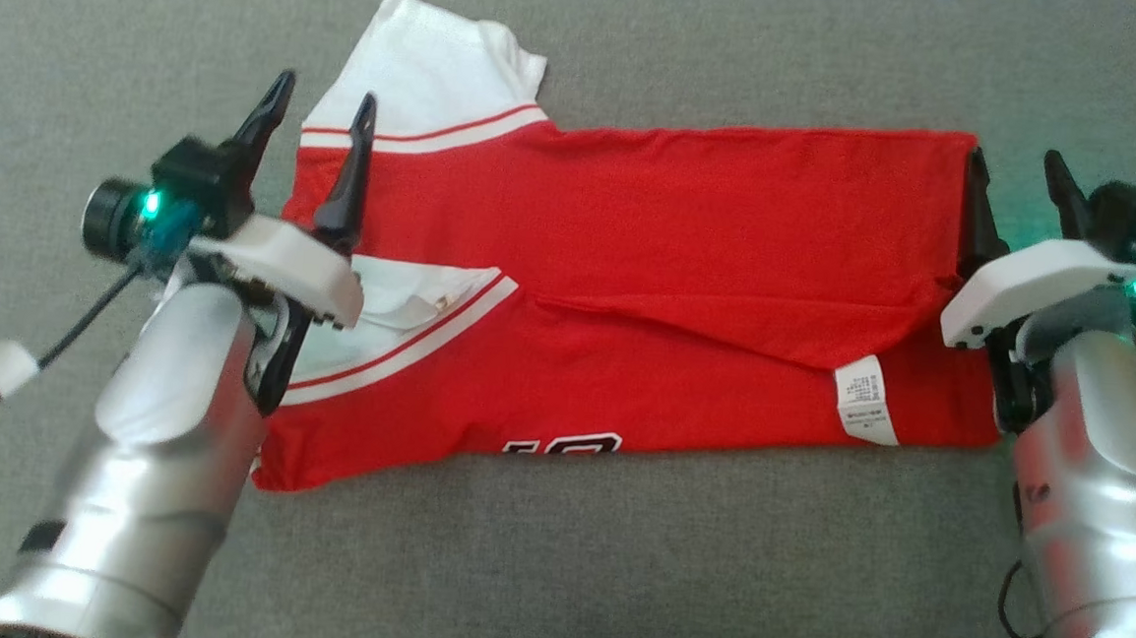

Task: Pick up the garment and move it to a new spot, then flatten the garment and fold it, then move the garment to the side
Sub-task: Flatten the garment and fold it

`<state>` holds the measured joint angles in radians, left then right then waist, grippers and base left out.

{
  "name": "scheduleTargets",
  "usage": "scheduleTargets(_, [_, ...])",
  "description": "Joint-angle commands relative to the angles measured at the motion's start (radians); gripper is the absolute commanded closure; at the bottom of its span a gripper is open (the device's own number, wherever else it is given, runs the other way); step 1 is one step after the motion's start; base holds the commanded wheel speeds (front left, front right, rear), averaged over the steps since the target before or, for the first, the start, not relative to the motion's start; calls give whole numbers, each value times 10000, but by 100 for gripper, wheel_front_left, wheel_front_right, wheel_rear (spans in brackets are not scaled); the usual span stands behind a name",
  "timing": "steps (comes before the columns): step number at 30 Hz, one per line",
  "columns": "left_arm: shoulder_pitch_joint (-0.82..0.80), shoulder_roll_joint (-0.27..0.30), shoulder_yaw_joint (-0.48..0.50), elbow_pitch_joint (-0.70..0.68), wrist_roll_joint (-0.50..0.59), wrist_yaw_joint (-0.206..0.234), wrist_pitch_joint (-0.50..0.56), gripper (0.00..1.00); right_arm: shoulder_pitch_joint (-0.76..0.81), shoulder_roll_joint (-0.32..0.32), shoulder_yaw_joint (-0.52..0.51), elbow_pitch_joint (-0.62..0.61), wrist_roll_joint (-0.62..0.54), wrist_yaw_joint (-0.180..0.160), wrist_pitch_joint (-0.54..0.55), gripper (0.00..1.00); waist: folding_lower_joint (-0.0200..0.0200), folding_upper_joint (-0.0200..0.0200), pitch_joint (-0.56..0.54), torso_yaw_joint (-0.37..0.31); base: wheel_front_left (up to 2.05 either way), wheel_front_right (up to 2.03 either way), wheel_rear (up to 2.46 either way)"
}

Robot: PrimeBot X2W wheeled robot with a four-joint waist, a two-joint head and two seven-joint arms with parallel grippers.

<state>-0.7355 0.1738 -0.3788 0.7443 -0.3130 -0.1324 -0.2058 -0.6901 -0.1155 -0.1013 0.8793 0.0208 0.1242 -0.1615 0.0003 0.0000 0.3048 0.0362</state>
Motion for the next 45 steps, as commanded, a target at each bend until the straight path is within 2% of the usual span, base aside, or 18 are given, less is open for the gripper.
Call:
scheduleTargets(1, [-429,375,134,-144,-137,19,-2,0,-227,-20,139,-83,-145,65,95,0,-3,0,215,49,0,0,0])
scheduleTargets(9, [-1685,740,-1394,472,-1013,18,315,0,-1427,-133,-76,1218,-601,65,475,0,-3,0,700,152,0,0,0])
scheduleTargets(18, [-2814,1505,-3006,472,-2545,18,601,0,-2456,-52,986,2391,-136,65,1030,1,-3,0,1028,125,0,0,0])
scheduleTargets(19, [-2877,1575,-3114,493,-2684,18,560,0,-2501,-38,1137,2479,-15,65,1056,24,-3,0,1037,111,0,0,0])
scheduleTargets(20, [-2922,1641,-3223,530,-2813,18,531,0,-2534,-41,1296,2550,87,65,1065,58,-3,0,1038,93,0,0,0])
scheduleTargets(21, [-2958,1709,-3334,575,-2930,18,508,0,-2561,-54,1433,2600,193,65,1046,98,-3,0,1035,68,0,0,0])
scheduleTargets(32, [-3664,2456,-4268,615,-4243,18,677,0,-2997,-170,2299,2393,1150,65,125,100,-3,0,1242,-491,0,0,0])
scheduleTargets(41, [-4892,4031,-6116,-95,-6178,18,2668,0,-3631,404,3404,1773,2201,65,-368,100,-3,0,2168,-1365,0,0,0])
scheduleTargets(45, [-5071,4307,-6363,175,-6667,18,2860,0,-3773,501,3924,1491,2640,65,-413,100,-3,0,2456,-1608,0,0,0])
